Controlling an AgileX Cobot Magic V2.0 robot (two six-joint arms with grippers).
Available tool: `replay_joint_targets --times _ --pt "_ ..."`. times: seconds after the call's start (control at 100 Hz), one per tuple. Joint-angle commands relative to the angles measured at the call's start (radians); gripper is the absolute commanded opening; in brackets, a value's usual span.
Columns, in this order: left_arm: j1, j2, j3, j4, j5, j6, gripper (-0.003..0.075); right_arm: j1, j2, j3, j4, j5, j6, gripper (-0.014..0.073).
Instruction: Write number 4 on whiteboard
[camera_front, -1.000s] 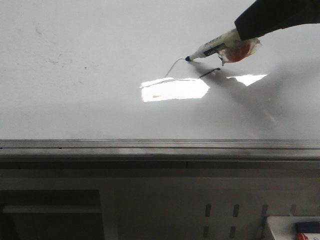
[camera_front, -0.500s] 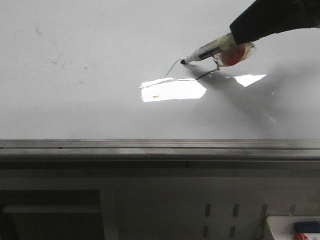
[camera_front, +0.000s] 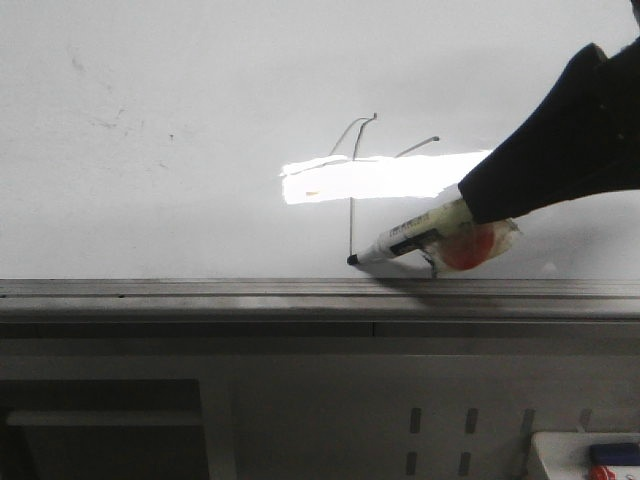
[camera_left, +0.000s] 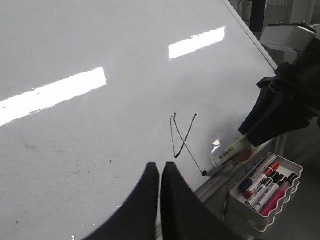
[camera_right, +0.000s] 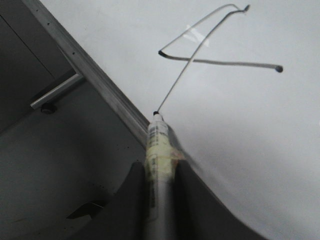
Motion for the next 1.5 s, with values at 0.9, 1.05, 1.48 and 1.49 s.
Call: replay_joint_targets --times 0.9,1.05,1.48,1.49 --pt "0.003 0.327 -0.403 -0.098 0.425 0.261 0.0392 0.246 -0.117 -0.312 -0.052 0.169 -0.081 -0.0045" --pt "0.003 0.456 -0.527 -0.214 0.603 0.467 0.0385 0.344 -0.052 -0.34 -0.129 0.119 -0.081 -0.0045" --pt "0.003 0.627 -0.606 -0.3 0.683 0.537 0.0384 0.422 -0.022 -0.365 -0.129 0.101 -0.081 -0.0045" --pt "0.003 0.627 -0.606 -0.3 0.683 0.537 0.0385 0.425 -0.022 -0.365 -0.129 0.101 -0.081 -0.0045"
